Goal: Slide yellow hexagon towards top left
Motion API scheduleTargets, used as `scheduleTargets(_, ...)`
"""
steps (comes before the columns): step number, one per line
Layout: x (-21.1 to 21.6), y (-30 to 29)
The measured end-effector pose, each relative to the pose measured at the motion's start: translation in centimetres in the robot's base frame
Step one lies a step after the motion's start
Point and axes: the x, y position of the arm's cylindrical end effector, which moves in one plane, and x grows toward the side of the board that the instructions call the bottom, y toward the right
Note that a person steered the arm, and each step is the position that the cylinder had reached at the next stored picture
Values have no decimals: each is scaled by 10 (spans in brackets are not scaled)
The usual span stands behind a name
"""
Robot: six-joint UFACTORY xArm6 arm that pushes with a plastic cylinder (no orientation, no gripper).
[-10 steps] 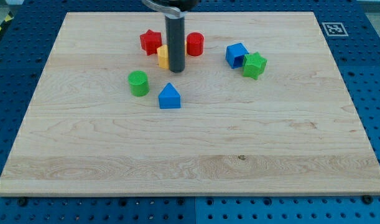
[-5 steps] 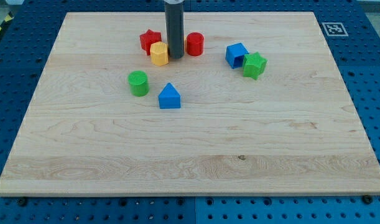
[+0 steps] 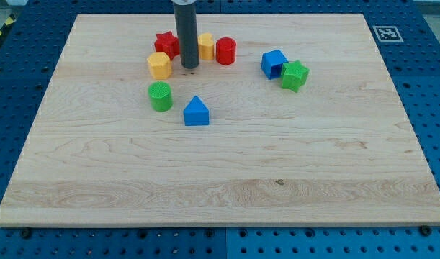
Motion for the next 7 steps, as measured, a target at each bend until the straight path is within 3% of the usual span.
scheduleTargets(2, 31, 2)
scheduleTargets(4, 36, -58)
scheduleTargets(7, 36, -64)
